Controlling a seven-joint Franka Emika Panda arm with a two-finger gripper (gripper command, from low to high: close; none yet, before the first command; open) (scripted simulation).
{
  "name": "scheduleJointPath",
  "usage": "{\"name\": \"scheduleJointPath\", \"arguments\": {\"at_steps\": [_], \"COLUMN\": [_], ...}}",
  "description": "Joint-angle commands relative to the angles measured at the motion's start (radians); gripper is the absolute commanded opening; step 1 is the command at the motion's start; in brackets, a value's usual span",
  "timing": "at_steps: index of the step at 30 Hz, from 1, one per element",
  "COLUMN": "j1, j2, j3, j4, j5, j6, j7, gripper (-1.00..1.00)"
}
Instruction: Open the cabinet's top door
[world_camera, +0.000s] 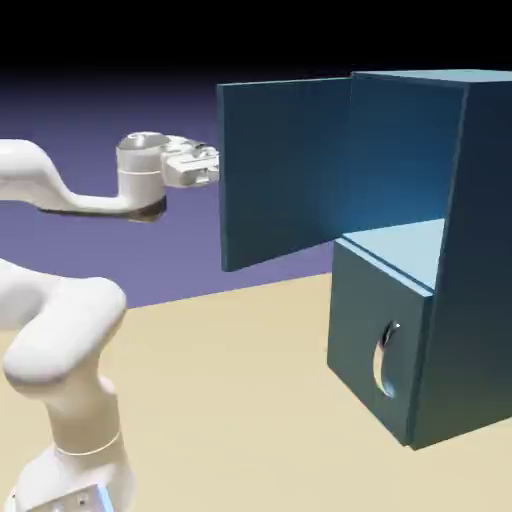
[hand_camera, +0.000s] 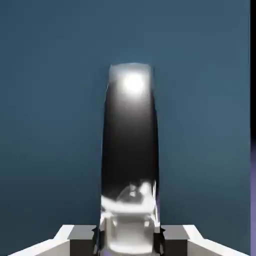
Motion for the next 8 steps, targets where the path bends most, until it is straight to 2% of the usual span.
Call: {"name": "scheduleJointPath", "arguments": {"at_steps": [1,6,7,8], "j1": [-0.029,-0.176,-0.176,-0.176], "j2": [0.001,-0.009,-0.009,-0.009], "j3": [0.022,0.113,0.113,0.113], "j4": [0.036,0.217,0.217,0.217], "j5": [0.014,0.071,0.071,0.071], "j6": [-0.039,-0.215,-0.215,-0.215], "j7": [-0.005,-0.033,-0.033,-0.033], "gripper": [-1.00,-1.00,1.00,1.00]}}
